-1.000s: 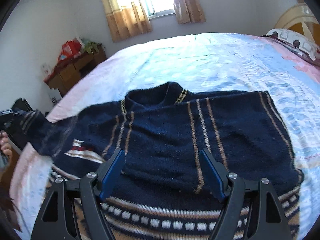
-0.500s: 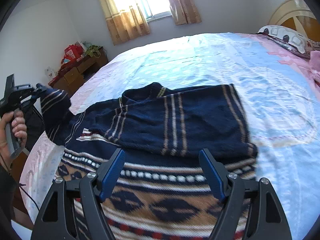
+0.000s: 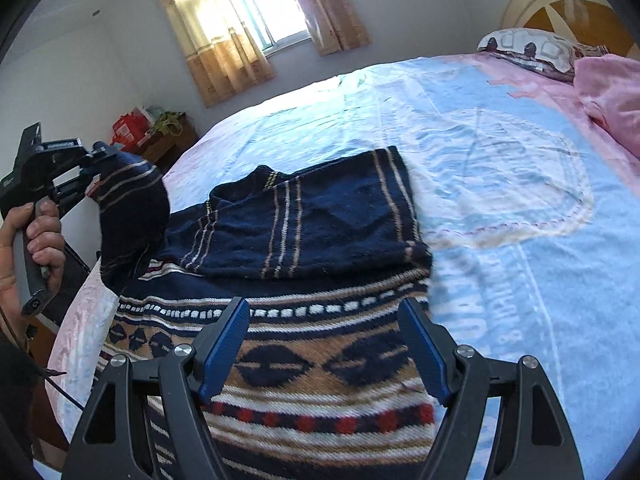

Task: Fold small clothes
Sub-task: 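Fold the held sleeve across the sweater body with the left gripper and release, then grasp the just-folded sleeve cuff with the right gripper and straighten it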

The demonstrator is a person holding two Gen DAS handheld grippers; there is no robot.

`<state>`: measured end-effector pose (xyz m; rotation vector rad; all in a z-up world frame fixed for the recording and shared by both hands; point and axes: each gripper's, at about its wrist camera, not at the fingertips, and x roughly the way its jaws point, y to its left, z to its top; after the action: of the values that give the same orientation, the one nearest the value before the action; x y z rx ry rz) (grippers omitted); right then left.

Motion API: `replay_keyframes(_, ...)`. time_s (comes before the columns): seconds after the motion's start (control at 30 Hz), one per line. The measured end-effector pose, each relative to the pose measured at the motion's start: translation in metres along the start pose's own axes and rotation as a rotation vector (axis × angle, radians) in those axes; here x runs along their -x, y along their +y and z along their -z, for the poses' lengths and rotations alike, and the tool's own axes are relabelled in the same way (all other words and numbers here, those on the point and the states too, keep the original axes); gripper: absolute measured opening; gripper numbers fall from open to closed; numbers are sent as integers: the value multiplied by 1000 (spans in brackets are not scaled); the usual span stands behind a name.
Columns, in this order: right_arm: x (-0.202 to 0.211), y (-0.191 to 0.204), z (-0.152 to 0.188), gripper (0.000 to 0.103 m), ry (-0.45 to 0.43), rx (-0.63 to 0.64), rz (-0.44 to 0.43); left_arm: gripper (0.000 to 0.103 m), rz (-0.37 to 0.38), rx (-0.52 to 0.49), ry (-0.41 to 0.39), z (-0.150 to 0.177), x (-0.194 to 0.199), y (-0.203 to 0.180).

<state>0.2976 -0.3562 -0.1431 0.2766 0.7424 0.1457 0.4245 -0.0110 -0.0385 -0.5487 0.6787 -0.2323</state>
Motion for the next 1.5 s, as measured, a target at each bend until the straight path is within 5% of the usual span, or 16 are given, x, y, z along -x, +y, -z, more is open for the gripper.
replay_keyframes(0.5, 0, -15, 13, 77, -13, -25, -9, 8, -71, -81, 61, 50, -67, -48)
replay_keyframes(0.7, -6, -13, 19, 77, -2, -10, -14, 28, -108, -201, 121, 77, -87, -70)
replay_keyframes(0.8, -10, -19, 21, 77, 7, -29, -20, 60, -131, -323, 104, 90, -75, -79)
replay_keyframes(0.87, -11, -23, 22, 77, 14, -47, -20, 70, -135, -395, 68, 95, -59, -76)
replay_keyframes(1.03, -4, -15, 14, 77, 19, -10, -19, 90, -272, -499, -11, 99, -19, -26)
replay_keyframes(1.27, -20, 21, -27, 77, 137, 51, -134, 90, -506, -384, -28, 93, 14, 85)
replay_keyframes(1.5, -104, 51, -68, 68, 244, -9, -144, 90, -407, -123, -23, 104, 41, 150)
